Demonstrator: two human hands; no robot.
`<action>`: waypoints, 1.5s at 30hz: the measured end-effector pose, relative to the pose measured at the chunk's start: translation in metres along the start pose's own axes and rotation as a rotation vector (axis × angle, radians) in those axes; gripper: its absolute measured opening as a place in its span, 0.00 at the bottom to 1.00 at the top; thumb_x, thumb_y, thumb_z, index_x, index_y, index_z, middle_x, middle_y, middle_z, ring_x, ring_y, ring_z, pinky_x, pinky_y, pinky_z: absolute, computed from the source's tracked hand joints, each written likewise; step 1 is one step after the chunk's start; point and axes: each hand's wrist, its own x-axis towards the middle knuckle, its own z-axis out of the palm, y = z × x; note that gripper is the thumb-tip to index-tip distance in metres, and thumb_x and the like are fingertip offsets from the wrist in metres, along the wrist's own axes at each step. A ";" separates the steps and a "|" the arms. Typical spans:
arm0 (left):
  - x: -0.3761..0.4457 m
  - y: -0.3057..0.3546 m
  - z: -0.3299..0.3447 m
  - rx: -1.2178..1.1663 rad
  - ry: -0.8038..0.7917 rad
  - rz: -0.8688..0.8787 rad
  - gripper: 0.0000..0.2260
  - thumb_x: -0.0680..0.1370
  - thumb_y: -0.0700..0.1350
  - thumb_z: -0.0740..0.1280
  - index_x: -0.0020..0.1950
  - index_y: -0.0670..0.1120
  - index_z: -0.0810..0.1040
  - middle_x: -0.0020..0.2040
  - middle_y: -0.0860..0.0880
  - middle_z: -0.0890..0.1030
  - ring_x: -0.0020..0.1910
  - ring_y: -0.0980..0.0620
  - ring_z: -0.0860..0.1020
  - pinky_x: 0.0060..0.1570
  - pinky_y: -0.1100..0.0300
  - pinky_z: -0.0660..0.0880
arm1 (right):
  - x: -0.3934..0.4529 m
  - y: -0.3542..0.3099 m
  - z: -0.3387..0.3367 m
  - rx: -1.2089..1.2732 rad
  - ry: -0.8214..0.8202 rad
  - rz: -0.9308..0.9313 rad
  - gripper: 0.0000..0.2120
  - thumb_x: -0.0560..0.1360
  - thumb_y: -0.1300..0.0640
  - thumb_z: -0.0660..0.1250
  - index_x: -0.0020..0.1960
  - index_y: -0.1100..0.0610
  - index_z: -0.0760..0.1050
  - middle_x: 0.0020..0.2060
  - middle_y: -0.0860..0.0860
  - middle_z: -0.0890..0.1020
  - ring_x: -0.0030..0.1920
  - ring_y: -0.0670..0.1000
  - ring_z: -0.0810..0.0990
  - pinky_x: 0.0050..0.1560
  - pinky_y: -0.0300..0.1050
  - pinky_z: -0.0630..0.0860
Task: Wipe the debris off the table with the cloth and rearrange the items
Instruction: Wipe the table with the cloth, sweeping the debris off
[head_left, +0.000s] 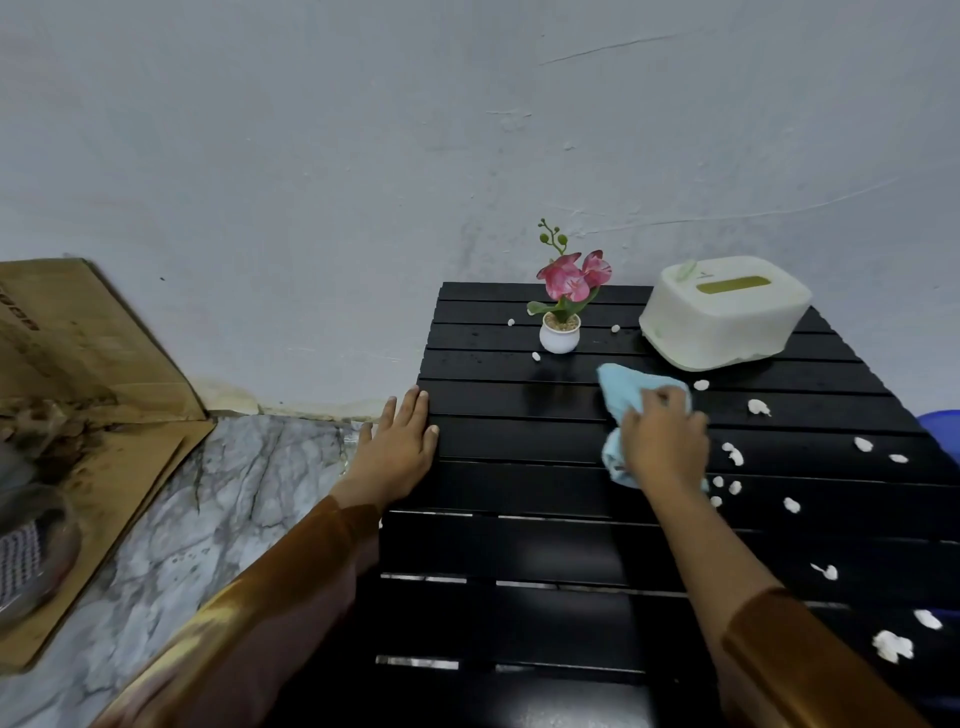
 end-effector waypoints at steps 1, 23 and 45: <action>-0.001 0.000 0.000 0.005 -0.001 0.000 0.25 0.83 0.52 0.46 0.78 0.49 0.44 0.80 0.52 0.44 0.79 0.48 0.44 0.76 0.43 0.47 | -0.003 0.006 -0.006 0.045 0.021 0.056 0.18 0.78 0.55 0.57 0.66 0.60 0.70 0.68 0.55 0.67 0.61 0.63 0.67 0.59 0.53 0.68; 0.005 0.003 0.000 0.042 -0.011 -0.010 0.26 0.82 0.54 0.46 0.78 0.51 0.43 0.80 0.54 0.43 0.79 0.48 0.42 0.76 0.41 0.45 | 0.001 -0.021 0.014 -0.095 -0.079 -0.169 0.24 0.78 0.46 0.57 0.70 0.54 0.64 0.71 0.50 0.64 0.62 0.60 0.67 0.60 0.53 0.68; 0.122 0.143 -0.017 -0.166 0.207 0.012 0.31 0.69 0.64 0.68 0.68 0.50 0.70 0.68 0.48 0.73 0.71 0.46 0.66 0.72 0.39 0.51 | 0.039 -0.001 -0.032 0.025 -0.135 -0.156 0.15 0.77 0.52 0.57 0.60 0.56 0.74 0.63 0.52 0.70 0.60 0.59 0.69 0.51 0.49 0.68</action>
